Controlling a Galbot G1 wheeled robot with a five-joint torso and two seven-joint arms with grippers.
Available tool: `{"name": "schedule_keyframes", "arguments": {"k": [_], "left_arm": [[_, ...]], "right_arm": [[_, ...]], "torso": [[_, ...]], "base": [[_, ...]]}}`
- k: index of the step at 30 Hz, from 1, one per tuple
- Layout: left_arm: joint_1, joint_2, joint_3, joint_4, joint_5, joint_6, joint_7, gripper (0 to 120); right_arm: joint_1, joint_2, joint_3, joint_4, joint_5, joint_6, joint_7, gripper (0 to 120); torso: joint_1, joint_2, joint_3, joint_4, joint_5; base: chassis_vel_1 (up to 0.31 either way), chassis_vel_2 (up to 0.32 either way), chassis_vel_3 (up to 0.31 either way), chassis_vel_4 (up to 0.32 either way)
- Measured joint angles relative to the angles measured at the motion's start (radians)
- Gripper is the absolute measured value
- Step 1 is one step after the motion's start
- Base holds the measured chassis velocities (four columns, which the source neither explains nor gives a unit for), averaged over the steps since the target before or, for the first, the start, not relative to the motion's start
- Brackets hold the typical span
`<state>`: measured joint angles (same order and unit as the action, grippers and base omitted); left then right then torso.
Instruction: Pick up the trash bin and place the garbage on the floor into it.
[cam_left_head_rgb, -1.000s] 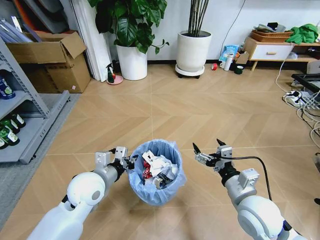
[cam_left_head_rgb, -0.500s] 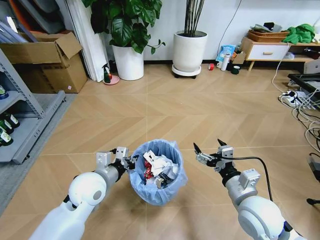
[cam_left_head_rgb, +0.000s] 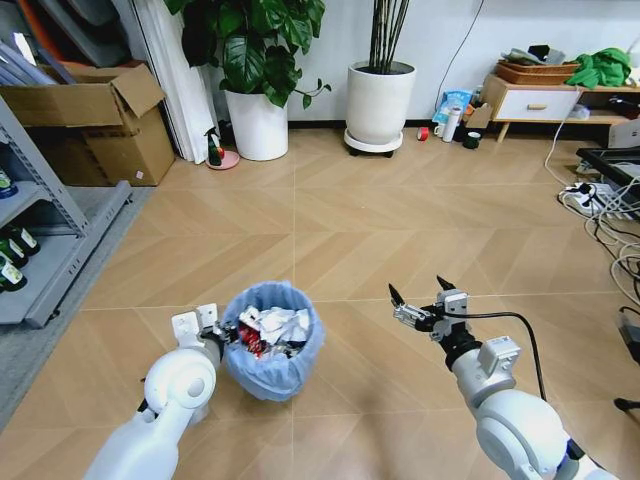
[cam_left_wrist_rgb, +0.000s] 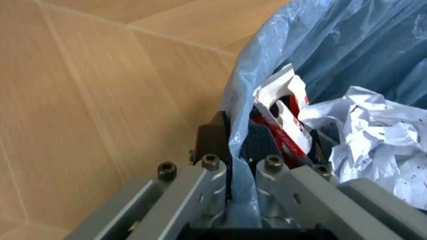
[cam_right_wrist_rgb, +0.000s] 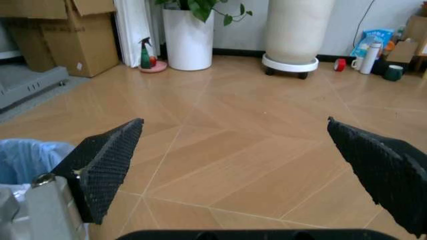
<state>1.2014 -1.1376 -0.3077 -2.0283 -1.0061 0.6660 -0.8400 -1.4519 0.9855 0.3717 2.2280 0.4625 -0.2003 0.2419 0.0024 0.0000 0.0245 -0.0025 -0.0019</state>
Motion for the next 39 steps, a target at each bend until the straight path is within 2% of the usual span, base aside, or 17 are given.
{"name": "schedule_keyframes", "arguments": {"k": [10,26,29,30,33,35,37,39], "left_arm": [[0.004,-0.027,0.002,0.059,0.103,-0.06,0.053,0],[-0.012,-0.049,0.002,0.115,0.123,-0.075,0.048,0],[-0.017,-0.054,0.003,0.127,0.128,-0.075,0.043,10],[-0.017,-0.054,0.003,0.127,0.128,-0.075,0.043,10],[-0.025,-0.058,0.008,0.137,0.131,-0.075,0.044,28],[-0.027,-0.059,0.008,0.138,0.131,-0.075,0.044,28],[-0.032,-0.061,0.012,0.138,0.131,-0.084,0.045,41],[-0.033,-0.063,0.013,0.137,0.132,-0.096,0.045,46]], "right_arm": [[0.014,-0.008,-0.011,-0.008,0.009,0.0,0.001,100],[0.042,-0.026,-0.029,-0.027,0.025,0.002,0.003,100],[0.055,-0.028,-0.035,-0.034,0.03,0.002,0.004,100],[0.055,-0.028,-0.035,-0.034,0.03,0.002,0.004,100],[0.068,-0.031,-0.037,-0.04,0.036,0.003,0.005,100],[0.069,-0.031,-0.037,-0.041,0.037,0.003,0.005,100],[0.077,-0.032,-0.037,-0.045,0.04,0.004,0.005,100],[0.08,-0.032,-0.037,-0.048,0.041,0.005,0.005,100]], "torso": [[0.0,0.0,0.0,-0.0001,0.0],[0.0,0.0,0.0,-0.0001,0.0001],[0.0,0.0,0.0,0.0,0.0001],[0.0,0.0,0.0,0.0,0.0001],[0.0,0.0,0.0,-0.0001,0.0],[0.0,0.0,0.0,-0.0001,0.0001],[0.0,0.0,0.0,-0.0001,0.0],[0.0,0.0,0.0,-0.0001,0.0001]], "base": [[0.0,0.0,0.0,0.0],[0.0,0.0,0.0,0.0],[0.0,0.0,0.0,0.0],[0.0,0.0,0.0,0.0],[0.0,0.0,0.0,0.0],[0.0,0.0,0.0,0.0],[0.0,0.0,0.0,0.0],[0.0,0.0,0.0,0.0]]}}
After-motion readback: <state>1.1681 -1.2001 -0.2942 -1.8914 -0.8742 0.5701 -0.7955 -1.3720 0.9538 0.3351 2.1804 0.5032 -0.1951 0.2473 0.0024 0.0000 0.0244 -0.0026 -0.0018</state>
